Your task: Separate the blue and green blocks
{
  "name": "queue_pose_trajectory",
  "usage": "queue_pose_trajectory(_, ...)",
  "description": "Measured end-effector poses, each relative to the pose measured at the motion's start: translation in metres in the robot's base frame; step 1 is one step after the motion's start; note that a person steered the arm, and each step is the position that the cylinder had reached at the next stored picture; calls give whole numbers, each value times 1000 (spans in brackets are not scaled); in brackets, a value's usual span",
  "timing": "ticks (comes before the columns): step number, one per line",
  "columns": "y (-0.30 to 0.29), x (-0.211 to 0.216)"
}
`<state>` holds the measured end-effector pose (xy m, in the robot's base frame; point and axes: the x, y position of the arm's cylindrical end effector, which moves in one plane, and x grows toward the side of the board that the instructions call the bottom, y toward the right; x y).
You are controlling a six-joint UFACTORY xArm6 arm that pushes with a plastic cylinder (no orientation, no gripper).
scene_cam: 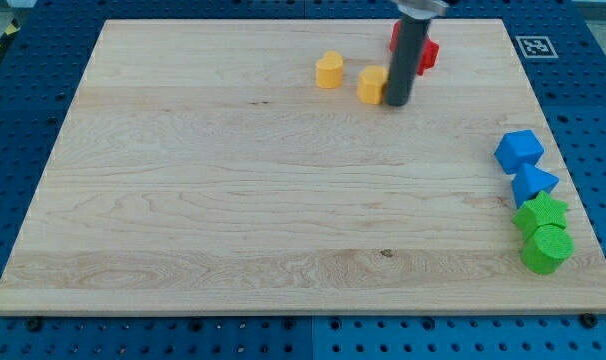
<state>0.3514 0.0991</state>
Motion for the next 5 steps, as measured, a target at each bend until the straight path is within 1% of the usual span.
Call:
queue_pose_trajectory(1, -26, -22)
queue_pose_trajectory(2, 23, -1)
queue_pose_trajectory(3, 99, 47)
queue_pose_trajectory(4, 170, 65)
queue_pose_trajectory(5, 244, 69)
